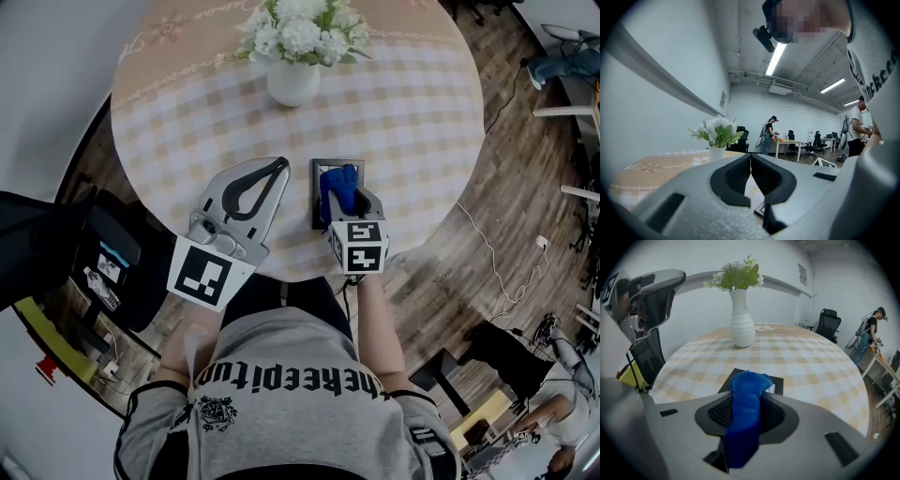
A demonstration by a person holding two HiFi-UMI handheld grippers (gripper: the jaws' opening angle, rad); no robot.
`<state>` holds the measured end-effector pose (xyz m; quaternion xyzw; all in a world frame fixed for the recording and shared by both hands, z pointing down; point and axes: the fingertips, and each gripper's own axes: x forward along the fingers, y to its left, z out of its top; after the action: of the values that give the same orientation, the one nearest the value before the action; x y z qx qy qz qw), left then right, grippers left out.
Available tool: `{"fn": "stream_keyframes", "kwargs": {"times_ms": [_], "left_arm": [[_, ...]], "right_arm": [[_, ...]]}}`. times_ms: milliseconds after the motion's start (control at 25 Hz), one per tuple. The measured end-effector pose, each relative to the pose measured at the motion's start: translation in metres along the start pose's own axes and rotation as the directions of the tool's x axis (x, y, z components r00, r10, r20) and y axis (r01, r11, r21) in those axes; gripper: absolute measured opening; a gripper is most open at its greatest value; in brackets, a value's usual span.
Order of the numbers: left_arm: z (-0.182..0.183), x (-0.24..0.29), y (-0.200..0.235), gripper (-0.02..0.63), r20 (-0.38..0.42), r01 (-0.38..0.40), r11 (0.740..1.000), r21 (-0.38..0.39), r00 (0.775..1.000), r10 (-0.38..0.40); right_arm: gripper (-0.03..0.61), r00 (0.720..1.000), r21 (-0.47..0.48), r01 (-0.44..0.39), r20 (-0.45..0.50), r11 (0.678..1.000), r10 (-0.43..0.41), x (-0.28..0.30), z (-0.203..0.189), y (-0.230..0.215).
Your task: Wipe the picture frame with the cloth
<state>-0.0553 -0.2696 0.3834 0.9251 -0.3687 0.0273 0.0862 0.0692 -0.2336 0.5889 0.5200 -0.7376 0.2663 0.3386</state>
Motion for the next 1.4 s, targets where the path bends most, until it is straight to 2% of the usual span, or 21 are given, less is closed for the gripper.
{"fn": "stream_keyframes", "kwargs": {"times_ms": [440,1400], "left_arm": [[0.001,-0.012,0.011,0.017,0.007,-0.014,1.000,0.002,1.000,0.014],[0.000,-0.023,-0.002,0.017,0.012,-0.003,1.000,0.001,1.000,0.003]], "right_arm": [[0.138,0.998,0.020,-0.063,0.010,0.998,0.063,0.004,0.008,0.032],[0.138,0.998,-0.018,-0.059,-0.020,0.998,0.059,-0.012,-0.015,0.042]]}}
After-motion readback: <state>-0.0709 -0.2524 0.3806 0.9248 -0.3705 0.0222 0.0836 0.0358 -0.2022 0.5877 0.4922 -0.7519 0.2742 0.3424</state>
